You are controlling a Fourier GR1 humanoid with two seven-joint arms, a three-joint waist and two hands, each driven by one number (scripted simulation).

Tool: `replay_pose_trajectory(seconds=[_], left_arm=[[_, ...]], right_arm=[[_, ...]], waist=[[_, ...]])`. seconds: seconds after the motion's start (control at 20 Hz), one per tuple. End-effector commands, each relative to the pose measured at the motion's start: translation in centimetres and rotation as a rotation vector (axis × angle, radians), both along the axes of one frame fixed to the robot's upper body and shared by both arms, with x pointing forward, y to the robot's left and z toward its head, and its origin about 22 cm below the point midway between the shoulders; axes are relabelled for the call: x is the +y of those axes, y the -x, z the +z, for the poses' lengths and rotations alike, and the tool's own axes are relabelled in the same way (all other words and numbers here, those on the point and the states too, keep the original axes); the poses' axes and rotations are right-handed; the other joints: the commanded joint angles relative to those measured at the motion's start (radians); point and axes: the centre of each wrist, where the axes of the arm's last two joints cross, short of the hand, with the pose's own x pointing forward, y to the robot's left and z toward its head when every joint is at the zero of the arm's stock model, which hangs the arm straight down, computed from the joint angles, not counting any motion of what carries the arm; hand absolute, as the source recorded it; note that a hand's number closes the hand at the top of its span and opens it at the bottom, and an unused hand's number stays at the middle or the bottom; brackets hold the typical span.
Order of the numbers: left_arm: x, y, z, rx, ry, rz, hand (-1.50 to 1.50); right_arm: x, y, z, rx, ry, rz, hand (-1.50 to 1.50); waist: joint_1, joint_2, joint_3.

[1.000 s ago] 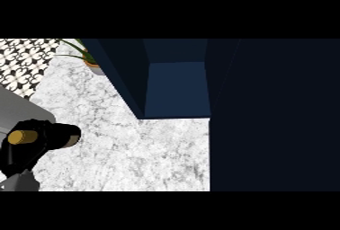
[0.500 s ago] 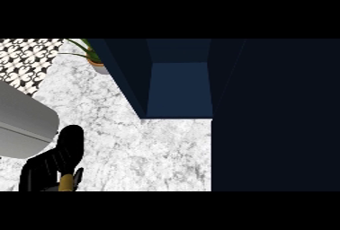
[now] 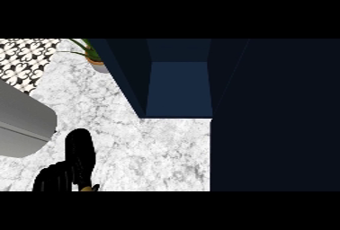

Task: Pick up the wine, place it into the cabinet and close the cabinet

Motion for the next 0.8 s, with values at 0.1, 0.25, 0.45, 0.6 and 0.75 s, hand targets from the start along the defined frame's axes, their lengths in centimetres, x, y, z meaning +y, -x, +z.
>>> replay_pose_trajectory(seconds=[0.1,0.25,0.45,0.6,0.75], left_arm=[[-5.3,1.1,1.3,0.13,0.136,-0.132,1.5],[-6.9,-0.4,4.0,0.134,0.134,-0.139,1.5],[-8.4,-0.8,8.9,0.092,0.146,-0.09,1.5],[-10.4,-1.2,9.7,0.075,0.14,-0.098,1.5],[-12.1,-2.2,11.9,0.123,0.171,-0.112,1.5]], right_arm=[[0.5,0.2,0.0,0.009,-0.004,0.0,-1.5],[0.1,-0.6,0.2,0.017,0.008,0.005,-1.5],[-0.5,0.3,-1.5,0.019,-0.003,0.015,-1.5],[0.1,-0.5,-1.2,0.017,0.011,0.007,-1.5],[1.0,-1.1,-1.4,0.017,0.006,0.013,-1.5]], waist=[[-0.004,0.009,-0.021],[-0.007,0.012,-0.021],[-0.011,0.011,-0.021],[-0.01,0.012,-0.022],[-0.01,0.012,-0.022]])
